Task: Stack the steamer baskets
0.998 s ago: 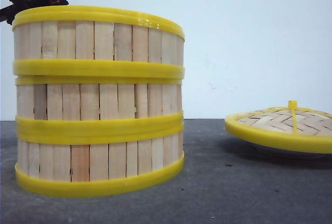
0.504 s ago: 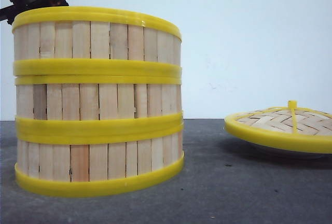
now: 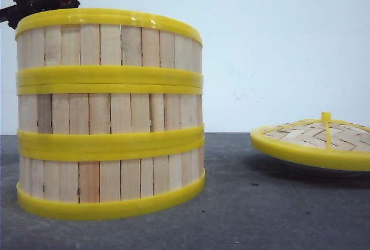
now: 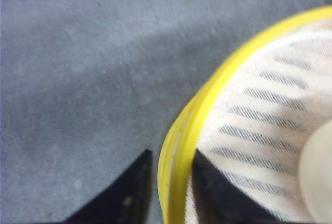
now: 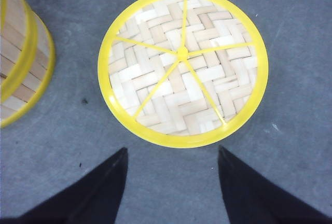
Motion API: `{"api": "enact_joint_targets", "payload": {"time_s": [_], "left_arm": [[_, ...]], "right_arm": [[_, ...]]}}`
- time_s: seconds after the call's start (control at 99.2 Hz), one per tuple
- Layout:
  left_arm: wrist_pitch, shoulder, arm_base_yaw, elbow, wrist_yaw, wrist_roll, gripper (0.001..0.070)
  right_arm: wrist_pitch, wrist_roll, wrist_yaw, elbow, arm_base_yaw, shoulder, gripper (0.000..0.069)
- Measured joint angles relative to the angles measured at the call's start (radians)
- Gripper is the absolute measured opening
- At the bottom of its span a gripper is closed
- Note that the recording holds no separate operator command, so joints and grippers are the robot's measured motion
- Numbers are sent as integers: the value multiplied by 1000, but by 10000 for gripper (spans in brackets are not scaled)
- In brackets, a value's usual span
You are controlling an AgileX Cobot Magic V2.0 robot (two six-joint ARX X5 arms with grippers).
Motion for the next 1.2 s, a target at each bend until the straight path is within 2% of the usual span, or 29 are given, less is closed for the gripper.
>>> {"api": "enact_joint_targets", "payload": {"time_s": [0.091, 0.181, 0.454, 0.746, 0.807, 0.938, 0.998, 1.2], "left_arm": [[-2, 0, 3, 0, -1, 0, 232], [6, 0, 3, 0, -1, 0, 260], [0, -84, 4, 0, -8, 0, 269], [-64, -236, 19, -29, -32, 0, 269], [-53, -266, 18, -71, -56, 0, 269], [-43, -337, 18, -167, -154, -4, 269], [-44, -371, 19, -204, -181, -9, 269], [-51, -438, 19, -262, -185, -12, 269]], "right_arm": [[22, 0, 0, -5, 0, 0, 331], [79, 0, 0, -31, 0, -1, 331], [332, 5, -1, -177, 0, 51, 331], [530, 6, -34, -187, 0, 278, 331], [566, 6, -33, -187, -1, 329, 331], [626, 6, -30, -187, -15, 412, 331], [639, 5, -29, -187, -19, 438, 331], [659, 5, -26, -187, -35, 477, 331]]}}
